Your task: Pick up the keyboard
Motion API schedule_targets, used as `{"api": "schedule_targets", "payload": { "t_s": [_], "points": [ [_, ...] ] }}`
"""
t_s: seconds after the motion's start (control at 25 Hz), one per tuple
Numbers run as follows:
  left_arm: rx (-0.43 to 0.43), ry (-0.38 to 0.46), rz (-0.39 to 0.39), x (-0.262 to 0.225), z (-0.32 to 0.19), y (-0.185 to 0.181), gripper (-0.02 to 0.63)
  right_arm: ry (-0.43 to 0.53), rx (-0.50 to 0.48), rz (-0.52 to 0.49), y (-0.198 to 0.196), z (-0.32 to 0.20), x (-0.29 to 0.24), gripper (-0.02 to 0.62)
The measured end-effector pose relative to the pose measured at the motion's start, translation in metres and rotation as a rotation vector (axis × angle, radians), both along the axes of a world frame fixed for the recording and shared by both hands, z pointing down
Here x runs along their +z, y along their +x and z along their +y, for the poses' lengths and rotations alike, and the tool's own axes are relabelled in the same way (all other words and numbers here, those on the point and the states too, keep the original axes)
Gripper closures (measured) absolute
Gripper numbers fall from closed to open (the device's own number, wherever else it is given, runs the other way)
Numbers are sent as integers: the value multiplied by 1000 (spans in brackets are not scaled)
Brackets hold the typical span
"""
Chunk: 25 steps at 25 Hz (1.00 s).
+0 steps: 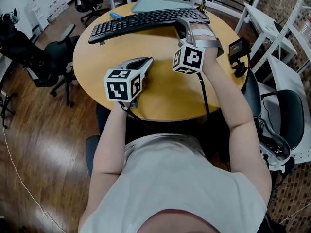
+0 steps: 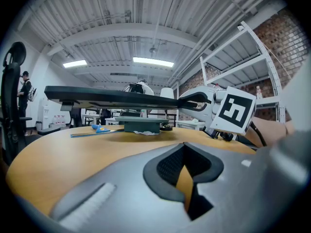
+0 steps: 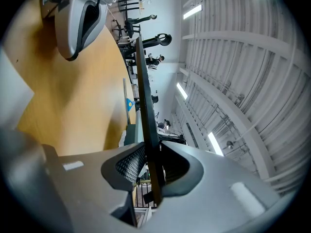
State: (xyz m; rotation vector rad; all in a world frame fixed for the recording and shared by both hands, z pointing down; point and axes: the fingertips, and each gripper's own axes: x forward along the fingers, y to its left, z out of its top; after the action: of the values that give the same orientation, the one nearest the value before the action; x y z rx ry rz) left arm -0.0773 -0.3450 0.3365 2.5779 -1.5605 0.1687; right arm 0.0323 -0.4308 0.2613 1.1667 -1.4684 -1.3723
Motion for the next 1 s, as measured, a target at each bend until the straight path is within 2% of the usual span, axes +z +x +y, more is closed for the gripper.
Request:
{"api": "schedule_targets", "payload": {
  "t_s": [0.52, 1.0],
  "points": [
    [1, 1, 0, 0, 0, 1, 606, -33, 0, 6, 2, 0, 20, 500],
    [-2, -1, -1, 0, 0, 0, 606, -139, 11, 60, -2, -2, 71, 499]
  ]
}}
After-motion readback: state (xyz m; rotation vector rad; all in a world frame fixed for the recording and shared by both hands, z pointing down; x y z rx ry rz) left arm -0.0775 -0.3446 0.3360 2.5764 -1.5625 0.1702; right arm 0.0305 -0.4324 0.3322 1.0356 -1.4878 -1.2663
